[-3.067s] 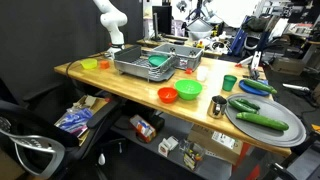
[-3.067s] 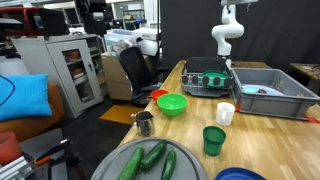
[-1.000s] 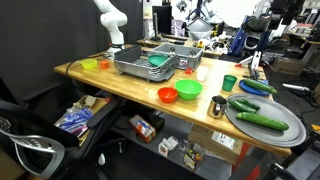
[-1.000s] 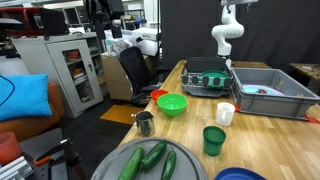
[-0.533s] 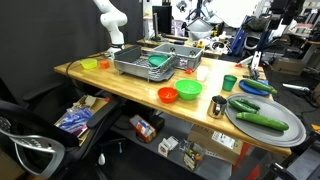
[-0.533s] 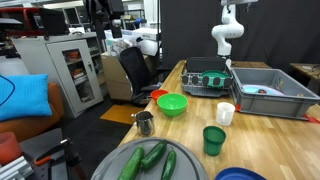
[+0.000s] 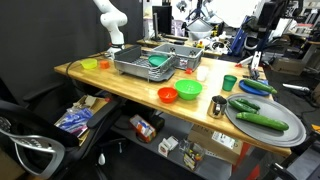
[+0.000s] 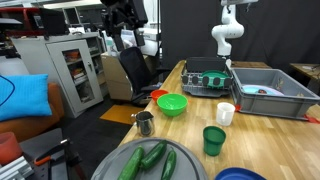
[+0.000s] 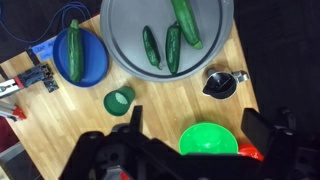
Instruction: Pour the contents in the cup into the bowl
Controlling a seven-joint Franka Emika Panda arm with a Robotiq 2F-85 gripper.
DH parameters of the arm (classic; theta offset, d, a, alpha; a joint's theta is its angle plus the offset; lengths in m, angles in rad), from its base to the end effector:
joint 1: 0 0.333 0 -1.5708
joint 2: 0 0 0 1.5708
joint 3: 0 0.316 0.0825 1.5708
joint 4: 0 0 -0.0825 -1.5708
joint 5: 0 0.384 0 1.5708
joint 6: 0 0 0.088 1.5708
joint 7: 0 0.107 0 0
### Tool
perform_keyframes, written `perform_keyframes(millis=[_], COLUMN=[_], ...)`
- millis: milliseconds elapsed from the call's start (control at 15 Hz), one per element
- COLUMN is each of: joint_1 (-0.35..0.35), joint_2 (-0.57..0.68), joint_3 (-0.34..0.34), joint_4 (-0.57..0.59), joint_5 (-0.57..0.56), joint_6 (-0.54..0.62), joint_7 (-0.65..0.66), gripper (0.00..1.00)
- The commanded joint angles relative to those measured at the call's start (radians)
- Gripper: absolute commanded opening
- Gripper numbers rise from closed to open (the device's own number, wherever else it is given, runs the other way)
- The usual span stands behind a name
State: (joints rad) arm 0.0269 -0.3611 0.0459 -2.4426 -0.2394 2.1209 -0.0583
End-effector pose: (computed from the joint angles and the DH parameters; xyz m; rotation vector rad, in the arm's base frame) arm 0.4332 0.0213 0.4397 2.8959 0.3641 0.0574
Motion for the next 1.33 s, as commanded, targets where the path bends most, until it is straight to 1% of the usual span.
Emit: perform_keyframes(millis=[0,200,400,467,533,667,1267], joint_1=[-0.01,-0.008,-0.013,-0.017,-0.022,-0.024,-0.023], joint_2=[0.122,0.211,0.285,0.301,0.268,0.295,0.297], joint_3=[-0.038,-0.094,-0.123,-0.125,-0.111,-0.114,-0.114], joint_4=[0.069,0.125,0.182,0.197,0.163,0.185,0.189], joint_5=[0.013,0.135,0.275,0.304,0.249,0.277,0.279], joint_6=[0.103,0.175,0.179,0.172,0.181,0.181,0.18], joint_7=[-0.05,-0.129,-0.216,-0.235,-0.189,-0.206,-0.206], gripper=[1.0,1.0,1.0,1.0,1.0,1.0,1.0])
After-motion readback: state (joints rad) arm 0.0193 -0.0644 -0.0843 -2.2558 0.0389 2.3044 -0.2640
